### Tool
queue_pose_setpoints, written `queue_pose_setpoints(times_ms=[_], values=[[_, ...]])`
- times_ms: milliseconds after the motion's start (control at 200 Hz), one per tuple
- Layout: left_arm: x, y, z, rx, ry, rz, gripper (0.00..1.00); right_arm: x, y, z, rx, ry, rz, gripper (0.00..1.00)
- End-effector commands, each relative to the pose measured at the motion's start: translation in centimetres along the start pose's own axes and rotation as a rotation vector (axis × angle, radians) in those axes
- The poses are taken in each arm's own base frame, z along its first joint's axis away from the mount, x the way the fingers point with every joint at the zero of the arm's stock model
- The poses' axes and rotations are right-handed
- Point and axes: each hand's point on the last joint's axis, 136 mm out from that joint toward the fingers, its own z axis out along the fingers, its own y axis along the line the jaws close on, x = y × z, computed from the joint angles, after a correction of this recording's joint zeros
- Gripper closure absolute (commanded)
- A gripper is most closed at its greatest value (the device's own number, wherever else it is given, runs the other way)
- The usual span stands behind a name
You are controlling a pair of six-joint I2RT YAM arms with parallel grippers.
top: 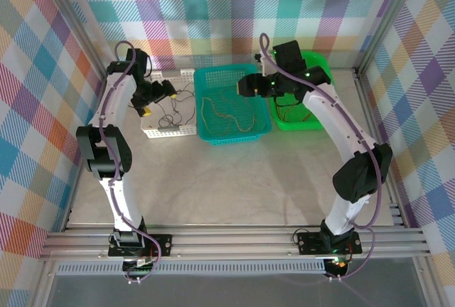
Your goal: Untangle the cables
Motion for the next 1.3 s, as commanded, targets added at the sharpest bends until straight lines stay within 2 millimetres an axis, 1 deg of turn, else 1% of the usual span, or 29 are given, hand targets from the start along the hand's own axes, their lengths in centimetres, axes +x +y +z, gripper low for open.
queue_pose_setpoints(times_ms=[0,90,135,155,160,165,195,215,275,400,475,535,625,665,765,905,995,1030,1070,1120,1160,1180,1230,1245,1295], values=[[1.3,-2.1,-1.7,0.150,0.071,-0.070,0.00,0.9,5.3,2.7,-0.193,-0.018,-0.157,0.30],[1.7,-2.7,-1.2,0.189,0.120,-0.107,0.00,2.6,7.8,4.8,-0.259,-0.040,-0.253,0.31],[1.9,-2.9,-1.1,0.201,0.135,-0.120,0.00,3.1,8.6,5.7,-0.286,-0.072,-0.285,0.31],[2.0,-3.0,-1.3,0.206,0.137,-0.122,0.00,3.1,9.0,6.1,-0.293,-0.091,-0.302,0.31],[2.0,-3.0,-1.3,0.207,0.137,-0.124,0.00,3.5,8.8,6.3,-0.291,-0.082,-0.300,0.31],[2.0,-3.0,-1.3,0.207,0.137,-0.125,0.00,3.4,9.0,6.3,-0.295,-0.095,-0.310,0.31],[2.0,-3.1,-1.5,0.212,0.136,-0.129,0.00,4.1,9.2,7.1,-0.296,-0.104,-0.335,0.31],[2.0,-3.2,-1.8,0.216,0.131,-0.130,0.00,4.1,9.6,7.5,-0.297,-0.119,-0.358,0.31],[1.9,-3.4,-2.6,0.220,0.116,-0.133,0.00,5.0,10.1,9.2,-0.280,-0.136,-0.415,0.31],[2.2,-3.9,-3.9,0.248,0.106,-0.141,0.00,5.1,11.6,12.8,-0.274,-0.193,-0.454,0.31],[2.7,-4.1,-4.1,0.262,0.124,-0.147,0.00,5.3,12.4,15.1,-0.262,-0.215,-0.471,0.31],[3.0,-4.0,-4.3,0.260,0.129,-0.150,0.00,5.9,13.3,17.1,-0.260,-0.223,-0.509,0.31],[3.4,-4.2,-4.5,0.279,0.138,-0.158,0.00,6.4,14.4,19.7,-0.211,-0.260,-0.571,0.30],[3.6,-4.4,-4.7,0.294,0.144,-0.158,0.00,6.3,14.4,20.8,-0.182,-0.282,-0.578,0.30],[4.0,-4.5,-5.2,0.304,0.150,-0.154,0.00,5.6,14.0,22.7,-0.148,-0.311,-0.554,0.30],[4.2,-4.6,-5.4,0.321,0.148,-0.161,0.00,5.4,14.6,24.5,-0.169,-0.322,-0.533,0.30],[4.4,-4.8,-5.6,0.330,0.153,-0.161,0.00,5.2,14.1,25.8,-0.124,-0.331,-0.534,0.32],[4.4,-4.8,-5.7,0.332,0.154,-0.158,0.00,5.0,13.8,26.2,-0.109,-0.336,-0.537,0.34],[4.5,-4.9,-5.9,0.339,0.155,-0.158,0.00,4.9,13.4,26.6,-0.084,-0.333,-0.539,0.41],[4.6,-5.0,-6.2,0.347,0.154,-0.154,0.00,4.5,12.9,26.9,-0.049,-0.345,-0.542,0.58],[4.7,-5.1,-6.6,0.353,0.147,-0.151,0.00,4.2,12.4,27.1,-0.013,-0.352,-0.541,0.68],[4.7,-5.1,-6.9,0.355,0.142,-0.149,0.00,4.3,12.2,27.3,-0.004,-0.348,-0.543,0.70],[4.6,-5.2,-7.5,0.361,0.129,-0.149,0.00,4.3,11.9,27.5,0.009,-0.339,-0.551,0.72],[4.7,-5.3,-7.7,0.366,0.126,-0.147,0.00,4.3,11.5,27.6,0.017,-0.333,-0.552,0.74],[4.7,-5.5,-8.3,0.378,0.121,-0.141,0.00,4.6,11.3,27.8,0.028,-0.326,-0.553,0.80]])
